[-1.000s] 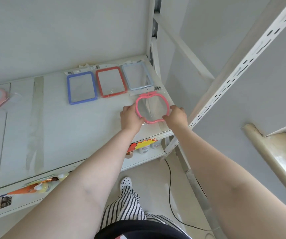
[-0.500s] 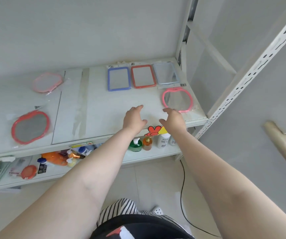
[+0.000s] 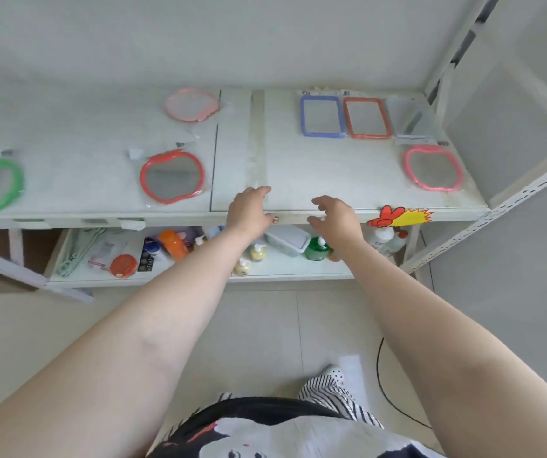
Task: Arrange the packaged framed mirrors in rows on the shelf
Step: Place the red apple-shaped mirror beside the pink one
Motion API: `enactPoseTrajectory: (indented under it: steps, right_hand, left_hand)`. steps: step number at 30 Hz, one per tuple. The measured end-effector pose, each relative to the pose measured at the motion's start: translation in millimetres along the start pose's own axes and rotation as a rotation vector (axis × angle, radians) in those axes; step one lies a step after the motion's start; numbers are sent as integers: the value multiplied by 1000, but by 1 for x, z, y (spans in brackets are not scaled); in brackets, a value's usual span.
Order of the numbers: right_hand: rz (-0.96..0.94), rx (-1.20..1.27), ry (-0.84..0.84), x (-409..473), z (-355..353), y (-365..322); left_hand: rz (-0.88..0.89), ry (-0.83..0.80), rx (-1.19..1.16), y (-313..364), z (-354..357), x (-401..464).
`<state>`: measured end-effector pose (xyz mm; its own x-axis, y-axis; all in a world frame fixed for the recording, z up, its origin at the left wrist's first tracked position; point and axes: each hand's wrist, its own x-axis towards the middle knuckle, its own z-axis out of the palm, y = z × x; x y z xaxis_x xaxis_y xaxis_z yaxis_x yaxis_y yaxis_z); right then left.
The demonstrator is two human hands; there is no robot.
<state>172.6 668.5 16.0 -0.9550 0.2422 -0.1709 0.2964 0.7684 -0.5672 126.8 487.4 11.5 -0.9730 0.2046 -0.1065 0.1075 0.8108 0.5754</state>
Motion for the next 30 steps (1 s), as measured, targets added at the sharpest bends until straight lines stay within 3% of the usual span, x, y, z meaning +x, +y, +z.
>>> enactPoseTrajectory:
  steps: [6, 13, 22, 30]
  right_hand:
    - [-75, -14, -76, -31, 88, -96]
    - [-155, -37, -143, -30, 143, -177]
    - [-209, -76, -128, 40, 157, -211]
    - [-147, -153, -79, 93, 160, -213]
  left_hand:
    - [-113, 97, 27, -122, -73, -47]
    - [-215, 179, 3, -201, -125, -65]
    - [-297, 202, -8, -227, -141, -24]
    - [-359, 109, -28, -231, -136, 27]
